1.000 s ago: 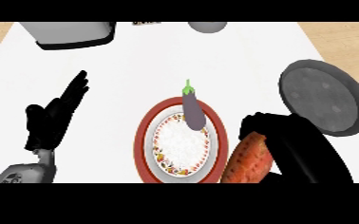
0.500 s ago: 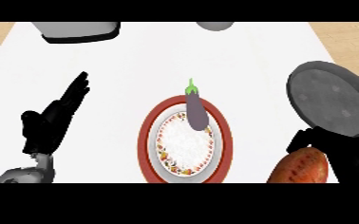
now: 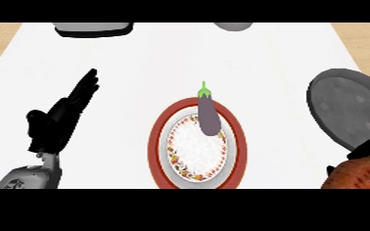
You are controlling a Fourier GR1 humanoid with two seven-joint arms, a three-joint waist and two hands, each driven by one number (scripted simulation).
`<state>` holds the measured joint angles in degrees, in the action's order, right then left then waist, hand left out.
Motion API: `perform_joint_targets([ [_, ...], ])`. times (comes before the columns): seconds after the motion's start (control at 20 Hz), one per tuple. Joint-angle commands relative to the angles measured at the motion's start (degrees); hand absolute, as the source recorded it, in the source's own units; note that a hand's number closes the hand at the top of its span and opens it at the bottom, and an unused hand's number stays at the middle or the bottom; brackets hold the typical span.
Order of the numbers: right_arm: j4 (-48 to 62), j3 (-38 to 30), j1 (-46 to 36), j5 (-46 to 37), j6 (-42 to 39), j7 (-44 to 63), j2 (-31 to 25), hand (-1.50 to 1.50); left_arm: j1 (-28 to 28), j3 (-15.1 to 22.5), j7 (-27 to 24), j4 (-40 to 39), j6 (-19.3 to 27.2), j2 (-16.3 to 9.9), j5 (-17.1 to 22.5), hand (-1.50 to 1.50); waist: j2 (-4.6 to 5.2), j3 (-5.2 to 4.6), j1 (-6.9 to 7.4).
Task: Pick the sweet potato from the plate and place it in the pan
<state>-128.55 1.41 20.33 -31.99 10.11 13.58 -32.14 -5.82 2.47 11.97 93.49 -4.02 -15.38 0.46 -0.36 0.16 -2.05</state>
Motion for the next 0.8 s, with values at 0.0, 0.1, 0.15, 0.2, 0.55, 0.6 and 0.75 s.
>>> perform_joint_targets([
  [0.0,8.6,-8.0,0.7,6.5,1.8,-10.5,1.1,1.5,0.9,3.2,0.5,2.2,0.7,2.2,-2.7,0.0,0.27,-0.08,1.61],
  [0.1,16.3,-10.1,-4.1,5.9,2.3,-12.1,1.2,1.5,-1.7,-0.4,-2.9,-3.1,-1.5,0.3,-1.0,0.0,0.43,-0.11,1.83],
  [0.15,19.9,-14.0,-8.0,8.7,1.1,-12.9,-1.5,1.5,-2.2,0.8,-1.5,-3.5,-1.0,1.4,-1.4,0.0,0.5,-0.1,2.0],
  [0.2,22.1,-14.4,-9.8,8.2,1.3,-13.6,-1.0,1.5,0.4,1.4,-1.1,-0.4,-1.2,1.5,-1.6,0.0,0.42,-0.11,2.32],
  [0.55,46.2,-16.5,-20.2,7.2,2.8,-27.9,-0.5,1.5,0.8,1.0,-1.7,-0.7,-1.3,2.5,-2.9,0.0,0.43,-0.12,2.51],
  [0.6,48.7,-16.8,-23.7,7.0,2.4,-27.3,-0.8,1.5,-1.3,2.0,-0.6,-1.0,-0.9,3.9,-3.5,0.0,0.44,-0.13,2.46],
  [0.75,59.7,-16.2,-29.4,4.9,5.2,-32.9,0.0,1.5,-4.3,-0.4,-1.5,-4.6,-1.8,3.2,-2.6,0.0,0.54,-0.12,2.62],
])
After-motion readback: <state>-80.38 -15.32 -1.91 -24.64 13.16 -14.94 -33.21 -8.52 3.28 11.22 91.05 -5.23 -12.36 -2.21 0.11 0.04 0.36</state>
